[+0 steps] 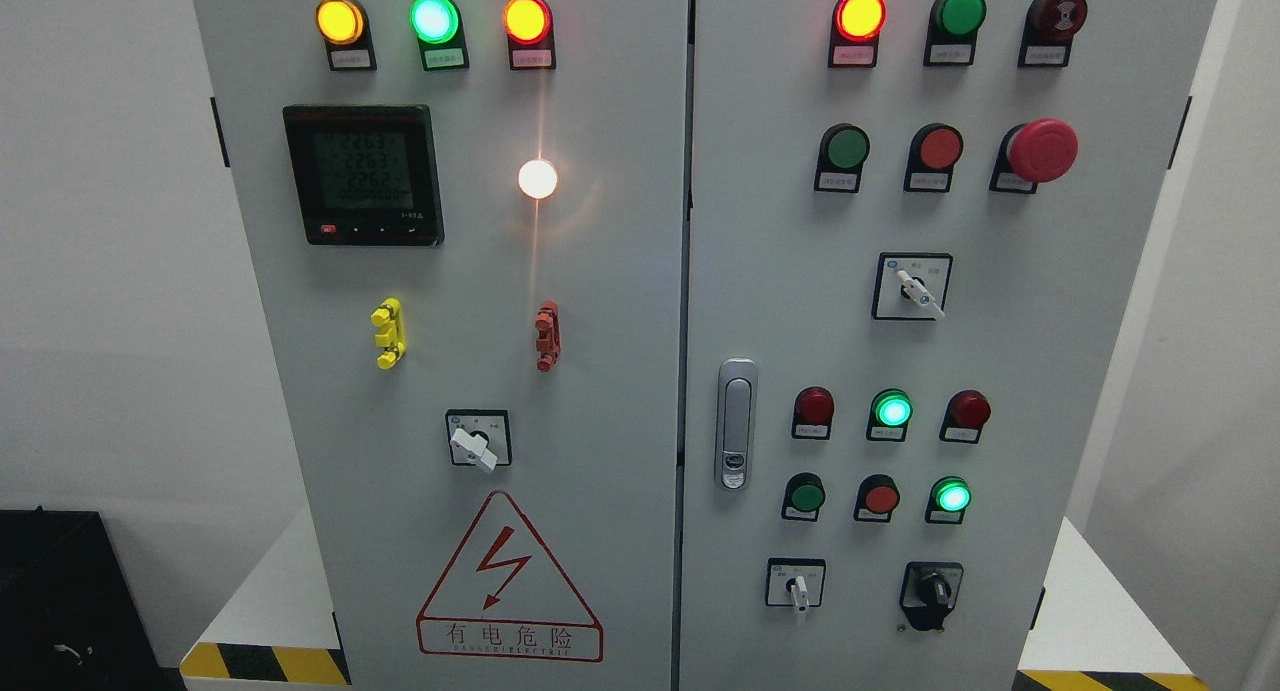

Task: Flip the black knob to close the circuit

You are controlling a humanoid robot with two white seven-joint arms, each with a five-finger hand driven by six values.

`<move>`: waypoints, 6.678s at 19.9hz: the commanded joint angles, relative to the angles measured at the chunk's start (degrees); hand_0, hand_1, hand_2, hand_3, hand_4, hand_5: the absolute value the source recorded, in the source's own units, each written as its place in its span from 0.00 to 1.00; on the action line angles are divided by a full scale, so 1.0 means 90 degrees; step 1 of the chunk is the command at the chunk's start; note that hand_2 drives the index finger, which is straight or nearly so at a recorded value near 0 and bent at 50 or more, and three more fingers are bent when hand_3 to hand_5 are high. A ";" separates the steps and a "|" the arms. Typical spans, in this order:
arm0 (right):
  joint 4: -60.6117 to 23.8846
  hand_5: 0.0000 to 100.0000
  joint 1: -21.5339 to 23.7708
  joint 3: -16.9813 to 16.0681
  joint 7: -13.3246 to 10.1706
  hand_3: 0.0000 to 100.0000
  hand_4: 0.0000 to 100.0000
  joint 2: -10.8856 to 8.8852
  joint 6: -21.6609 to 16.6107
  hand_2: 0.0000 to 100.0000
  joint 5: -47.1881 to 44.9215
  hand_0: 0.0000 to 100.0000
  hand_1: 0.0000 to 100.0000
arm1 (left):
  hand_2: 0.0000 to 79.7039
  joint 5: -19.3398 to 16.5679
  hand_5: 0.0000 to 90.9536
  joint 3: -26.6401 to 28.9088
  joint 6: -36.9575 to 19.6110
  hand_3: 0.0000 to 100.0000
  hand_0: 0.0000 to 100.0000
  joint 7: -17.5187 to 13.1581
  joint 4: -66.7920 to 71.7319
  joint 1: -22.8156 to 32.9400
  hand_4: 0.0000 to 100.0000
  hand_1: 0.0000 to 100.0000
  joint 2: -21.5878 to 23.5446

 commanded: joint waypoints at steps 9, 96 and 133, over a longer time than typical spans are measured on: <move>0.0279 0.00 -0.0091 -0.0048 0.0006 0.00 0.00 0.0017 0.0018 0.00 0.0101 0.00 0.10 | 0.00 0.0000 0.00 0.0000 0.0000 0.00 0.12 0.0004 0.0000 0.0000 0.00 0.56 0.0000; -1.0492 0.95 -0.1429 -0.1367 0.0836 1.00 0.95 0.0153 0.1473 0.91 0.8968 0.00 0.02 | 0.00 0.0000 0.00 0.0000 0.0000 0.00 0.12 0.0004 0.0000 0.0000 0.00 0.56 0.0000; -0.9662 0.95 -0.2650 -0.1757 0.1080 1.00 0.95 0.0114 0.1492 0.90 0.9789 0.00 0.00 | 0.00 0.0000 0.00 0.0000 0.0000 0.00 0.12 0.0004 0.0000 0.0000 0.00 0.56 0.0000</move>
